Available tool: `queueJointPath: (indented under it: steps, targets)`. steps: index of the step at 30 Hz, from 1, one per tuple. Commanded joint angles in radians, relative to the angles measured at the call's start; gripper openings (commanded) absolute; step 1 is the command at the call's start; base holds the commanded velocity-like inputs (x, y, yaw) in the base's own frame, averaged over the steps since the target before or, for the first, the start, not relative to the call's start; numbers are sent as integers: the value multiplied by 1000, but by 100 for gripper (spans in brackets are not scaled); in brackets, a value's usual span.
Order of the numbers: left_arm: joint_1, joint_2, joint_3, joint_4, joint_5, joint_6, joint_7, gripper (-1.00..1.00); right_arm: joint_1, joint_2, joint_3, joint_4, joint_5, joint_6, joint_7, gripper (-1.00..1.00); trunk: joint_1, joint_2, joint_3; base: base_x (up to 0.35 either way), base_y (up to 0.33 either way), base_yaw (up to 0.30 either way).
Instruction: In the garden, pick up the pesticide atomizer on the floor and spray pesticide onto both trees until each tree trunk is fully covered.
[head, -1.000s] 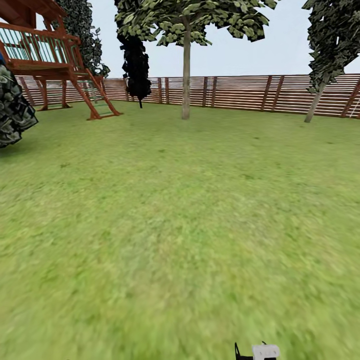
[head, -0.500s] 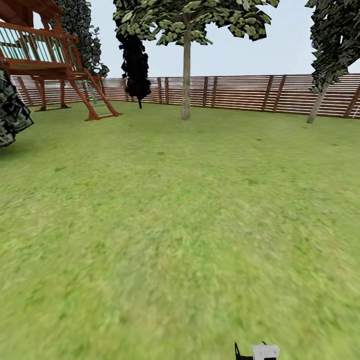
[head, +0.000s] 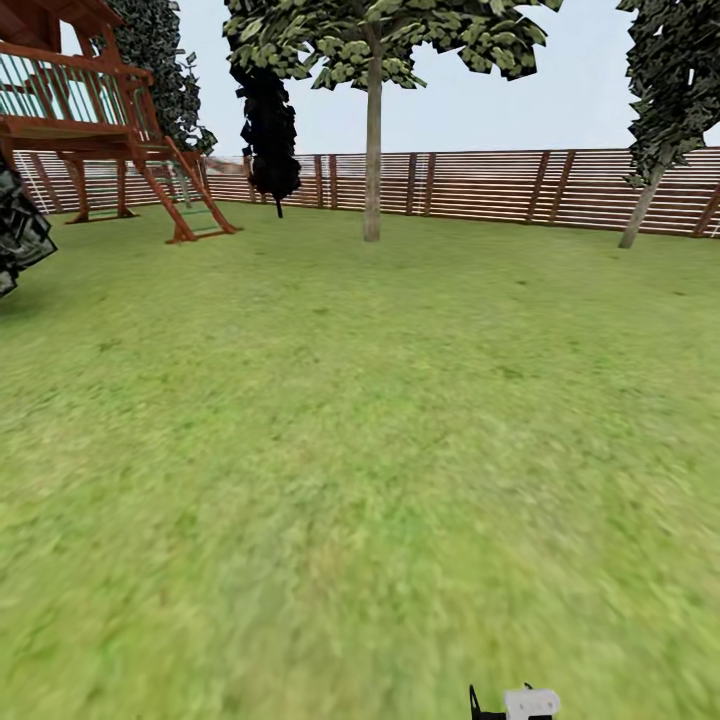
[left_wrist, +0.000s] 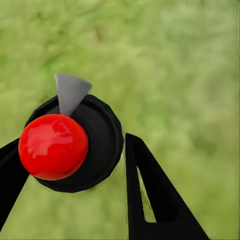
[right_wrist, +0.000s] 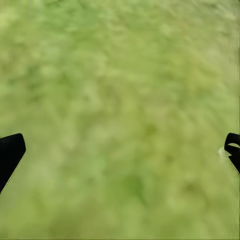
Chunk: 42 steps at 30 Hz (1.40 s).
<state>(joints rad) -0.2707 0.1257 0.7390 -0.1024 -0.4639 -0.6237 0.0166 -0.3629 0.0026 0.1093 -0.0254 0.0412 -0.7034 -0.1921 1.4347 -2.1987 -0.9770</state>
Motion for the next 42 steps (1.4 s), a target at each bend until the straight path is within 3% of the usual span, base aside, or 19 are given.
queueJointPath:
  steps: [1,42]
  targets:
    - [-1,0,8,1,-10,-4,2,-100,-1,0,7,1,4,-1,-10,100,0,0,-1,339,0,0]
    - [-1,0,8,1,-10,-4,2,-100,-1,0,7,1,4,-1,-10,100,0,0,-1,339,0,0]
